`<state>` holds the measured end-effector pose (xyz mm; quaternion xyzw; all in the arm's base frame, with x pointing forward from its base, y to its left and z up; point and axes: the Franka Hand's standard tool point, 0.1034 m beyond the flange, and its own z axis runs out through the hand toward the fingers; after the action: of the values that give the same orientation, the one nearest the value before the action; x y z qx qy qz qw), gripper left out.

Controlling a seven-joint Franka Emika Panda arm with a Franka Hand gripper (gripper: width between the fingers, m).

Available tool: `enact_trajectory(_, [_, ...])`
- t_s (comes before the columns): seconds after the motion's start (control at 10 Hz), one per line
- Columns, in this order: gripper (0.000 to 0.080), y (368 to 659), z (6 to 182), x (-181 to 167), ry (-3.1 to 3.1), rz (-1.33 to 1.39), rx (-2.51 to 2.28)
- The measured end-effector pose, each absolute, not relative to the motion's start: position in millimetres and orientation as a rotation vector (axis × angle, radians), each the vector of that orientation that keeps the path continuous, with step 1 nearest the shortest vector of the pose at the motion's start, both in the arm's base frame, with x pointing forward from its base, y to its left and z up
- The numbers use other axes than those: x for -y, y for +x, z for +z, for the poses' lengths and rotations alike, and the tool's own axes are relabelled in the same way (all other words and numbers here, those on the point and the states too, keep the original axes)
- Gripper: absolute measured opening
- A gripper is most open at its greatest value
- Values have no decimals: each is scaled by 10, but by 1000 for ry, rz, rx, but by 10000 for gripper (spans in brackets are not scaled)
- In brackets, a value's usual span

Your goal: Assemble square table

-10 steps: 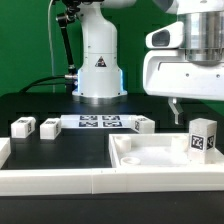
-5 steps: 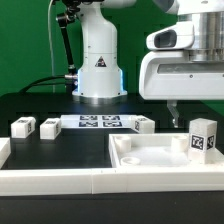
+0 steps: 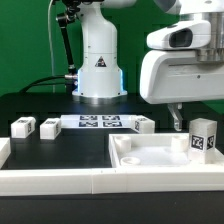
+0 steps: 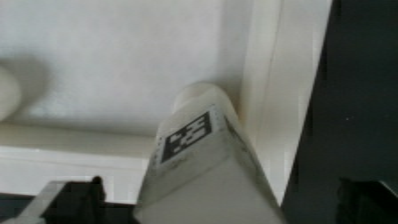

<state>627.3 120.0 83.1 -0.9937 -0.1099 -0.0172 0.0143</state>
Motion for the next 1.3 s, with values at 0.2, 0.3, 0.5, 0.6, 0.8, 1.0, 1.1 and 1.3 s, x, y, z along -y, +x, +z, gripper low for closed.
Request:
enact_trajectory(0.2, [649,6272,832,-1205,-3086,-55,567])
enact_trajectory(0.3, [649,6278,834,-1212,-3082,-62,625])
enact_trajectory(0.5, [522,6282,833,-1194,-3064,-64,718])
enact_trajectory(0.6, [522,6281,833,-1195,-3070,-64,685])
enact_trajectory(0.8, [285,6282,833,-1194,-3074,-64,668])
enact_trajectory(1.0, [287,6281,833,-1198,-3101,-64,500])
enact_trajectory(1.1, [287,6281,835,-1199,-3118,-64,365])
enact_trajectory(1.3, [287,6270,836,-1203,-3134,-66,19])
